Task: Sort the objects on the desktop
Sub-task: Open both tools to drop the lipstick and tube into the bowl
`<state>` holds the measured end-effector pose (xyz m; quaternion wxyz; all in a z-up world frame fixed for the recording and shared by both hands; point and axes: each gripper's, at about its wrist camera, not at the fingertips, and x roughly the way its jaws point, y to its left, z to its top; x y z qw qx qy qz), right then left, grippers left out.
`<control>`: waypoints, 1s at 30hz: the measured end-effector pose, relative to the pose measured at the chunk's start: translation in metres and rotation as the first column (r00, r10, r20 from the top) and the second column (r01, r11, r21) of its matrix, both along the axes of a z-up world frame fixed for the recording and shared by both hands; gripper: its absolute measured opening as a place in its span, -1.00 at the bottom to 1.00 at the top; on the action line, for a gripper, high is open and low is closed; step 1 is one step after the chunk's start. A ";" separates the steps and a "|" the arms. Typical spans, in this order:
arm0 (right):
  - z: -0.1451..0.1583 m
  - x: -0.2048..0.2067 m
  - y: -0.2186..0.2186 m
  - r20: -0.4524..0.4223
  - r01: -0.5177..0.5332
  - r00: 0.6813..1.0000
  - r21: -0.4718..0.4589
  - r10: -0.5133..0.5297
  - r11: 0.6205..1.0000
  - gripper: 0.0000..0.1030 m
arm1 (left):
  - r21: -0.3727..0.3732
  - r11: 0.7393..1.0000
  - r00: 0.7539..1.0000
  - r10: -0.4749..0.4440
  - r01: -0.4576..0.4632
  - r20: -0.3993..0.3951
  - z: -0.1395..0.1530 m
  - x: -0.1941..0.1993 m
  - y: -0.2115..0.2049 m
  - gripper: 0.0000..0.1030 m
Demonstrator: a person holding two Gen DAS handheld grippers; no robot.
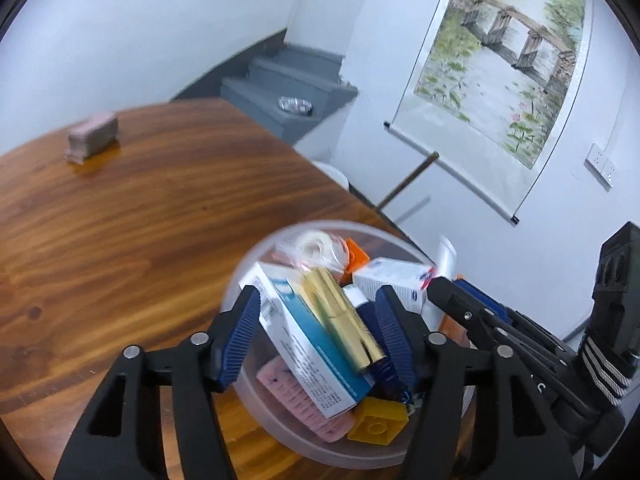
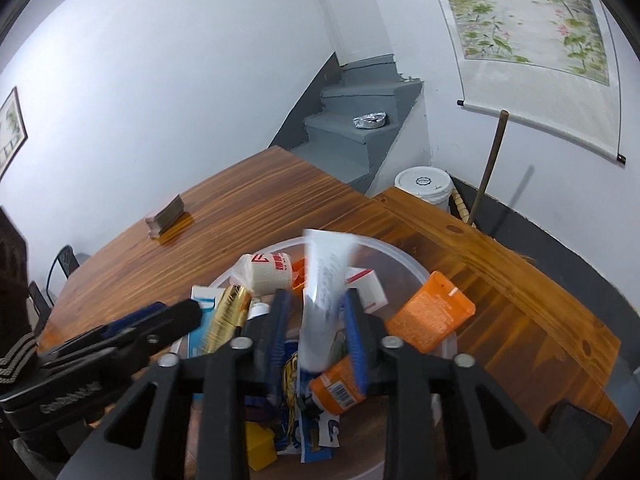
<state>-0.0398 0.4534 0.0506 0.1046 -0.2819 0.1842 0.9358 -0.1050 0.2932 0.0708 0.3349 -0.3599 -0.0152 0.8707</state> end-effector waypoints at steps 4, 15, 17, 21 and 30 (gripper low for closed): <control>0.003 0.003 -0.003 -0.030 0.007 1.000 0.018 -0.006 1.000 0.21 | -0.029 0.999 0.996 0.041 -0.044 -0.078 0.010 0.014 -0.014 0.43; 0.013 0.023 -0.027 -0.113 -0.005 0.993 0.116 0.018 0.993 0.54 | -0.229 0.877 0.861 0.310 -0.423 -0.403 0.017 0.086 -0.045 0.54; 0.014 0.036 -0.034 -0.108 -0.028 0.993 0.122 0.042 0.992 0.56 | -0.258 0.863 0.860 0.313 -0.435 -0.404 0.015 0.093 -0.047 0.54; 0.011 0.062 -0.054 -0.059 -0.125 0.989 0.173 0.137 0.977 0.59 | -0.243 0.890 0.886 0.282 -0.385 -0.368 0.019 0.100 -0.043 0.55; -0.002 0.096 -0.036 0.005 -0.118 0.993 0.139 0.118 0.983 0.60 | -0.218 0.932 0.925 0.212 -0.288 -0.315 0.026 0.107 -0.013 0.54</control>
